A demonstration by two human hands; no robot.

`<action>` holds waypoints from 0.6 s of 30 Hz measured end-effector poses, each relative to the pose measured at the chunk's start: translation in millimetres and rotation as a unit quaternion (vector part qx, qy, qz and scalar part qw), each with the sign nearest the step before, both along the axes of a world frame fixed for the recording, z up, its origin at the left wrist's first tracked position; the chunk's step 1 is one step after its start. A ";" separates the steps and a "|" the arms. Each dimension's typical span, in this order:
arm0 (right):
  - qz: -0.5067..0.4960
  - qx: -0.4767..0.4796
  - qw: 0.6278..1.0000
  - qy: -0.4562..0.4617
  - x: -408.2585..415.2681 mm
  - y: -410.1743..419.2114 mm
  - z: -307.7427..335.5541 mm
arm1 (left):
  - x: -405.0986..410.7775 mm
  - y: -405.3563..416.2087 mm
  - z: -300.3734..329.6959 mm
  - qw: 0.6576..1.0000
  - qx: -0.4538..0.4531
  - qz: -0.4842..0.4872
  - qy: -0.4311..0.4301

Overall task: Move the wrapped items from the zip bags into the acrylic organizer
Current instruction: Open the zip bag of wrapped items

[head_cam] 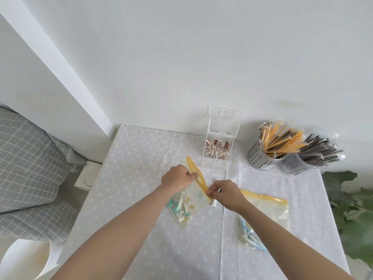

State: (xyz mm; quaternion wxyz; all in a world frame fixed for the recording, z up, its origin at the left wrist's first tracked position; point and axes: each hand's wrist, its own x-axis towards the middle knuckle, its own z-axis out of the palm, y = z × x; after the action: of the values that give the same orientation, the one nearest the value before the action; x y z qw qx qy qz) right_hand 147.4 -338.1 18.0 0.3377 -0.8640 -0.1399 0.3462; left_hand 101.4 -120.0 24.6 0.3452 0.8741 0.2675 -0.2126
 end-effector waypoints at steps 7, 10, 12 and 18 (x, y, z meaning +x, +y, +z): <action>-0.030 0.011 0.998 0.045 -3.4 -3.0 -2.4 | -0.8 -2.9 -0.1 1.000 -0.006 -0.010 0.009; -0.050 -0.004 0.997 0.052 -4.1 2.9 -3.3 | -3.0 -2.7 -0.6 0.999 -0.029 -0.026 -0.002; -0.040 -0.026 0.998 0.043 -3.4 9.8 -9.2 | -4.6 -3.5 0.1 0.999 -0.034 -0.041 -0.004; -0.079 -0.102 0.992 0.015 -0.4 15.4 -32.9 | -12.8 0.0 -0.4 0.998 0.030 -0.047 -0.022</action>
State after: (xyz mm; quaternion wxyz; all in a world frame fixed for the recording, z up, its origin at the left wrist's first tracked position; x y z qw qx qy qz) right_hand 147.0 -322.7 -14.9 0.2758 -0.8970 -0.0303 0.3440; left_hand 88.6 -119.9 24.1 0.3142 0.9002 0.2250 -0.2009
